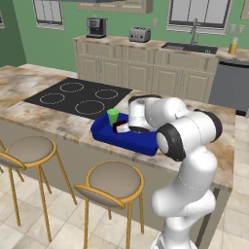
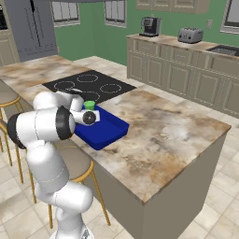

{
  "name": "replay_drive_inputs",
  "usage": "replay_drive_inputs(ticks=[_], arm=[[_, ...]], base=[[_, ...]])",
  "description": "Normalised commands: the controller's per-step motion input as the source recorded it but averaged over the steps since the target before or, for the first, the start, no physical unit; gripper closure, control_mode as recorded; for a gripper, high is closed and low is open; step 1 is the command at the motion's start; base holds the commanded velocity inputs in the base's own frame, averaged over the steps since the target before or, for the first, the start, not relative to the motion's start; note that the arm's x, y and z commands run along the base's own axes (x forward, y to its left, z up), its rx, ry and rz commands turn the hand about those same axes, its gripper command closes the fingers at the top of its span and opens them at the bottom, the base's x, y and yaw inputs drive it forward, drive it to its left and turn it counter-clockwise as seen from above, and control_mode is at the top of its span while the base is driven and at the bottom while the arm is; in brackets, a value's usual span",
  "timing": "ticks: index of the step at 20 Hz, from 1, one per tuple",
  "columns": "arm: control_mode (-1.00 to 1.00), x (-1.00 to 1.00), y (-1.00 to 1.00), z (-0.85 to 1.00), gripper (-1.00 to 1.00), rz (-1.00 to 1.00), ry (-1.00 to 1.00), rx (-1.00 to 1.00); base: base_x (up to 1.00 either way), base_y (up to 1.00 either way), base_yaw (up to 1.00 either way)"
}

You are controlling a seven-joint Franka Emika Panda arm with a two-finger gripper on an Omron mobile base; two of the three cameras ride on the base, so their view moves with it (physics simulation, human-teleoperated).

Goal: There is a tray on the dining counter. Grab the cup, mug, and pitcher and place them on the tray. The pitcher may be placed next to the tray if it cannot fit the tray.

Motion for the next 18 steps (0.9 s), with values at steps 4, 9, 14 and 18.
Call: replay_drive_inputs(ticks=[4, 9, 14, 18], arm=[[-1.00, 0.17, 0.00, -0.18, 1.00, 0.00, 0.00, 0.00], [-1.00, 0.00, 0.00, -0.26, 1.00, 0.00, 0.00, 0.00], [-1.00, 0.04, 0.00, -0.25, 1.00, 0.00, 0.00, 0.00], [-1.00, 0.14, 0.00, -0.19, 1.00, 0.00, 0.00, 0.00]], base=[[0.00, 0.00, 0.00], [0.00, 0.00, 0.00], [0.00, 0.00, 0.00], [0.00, 0.00, 0.00]])
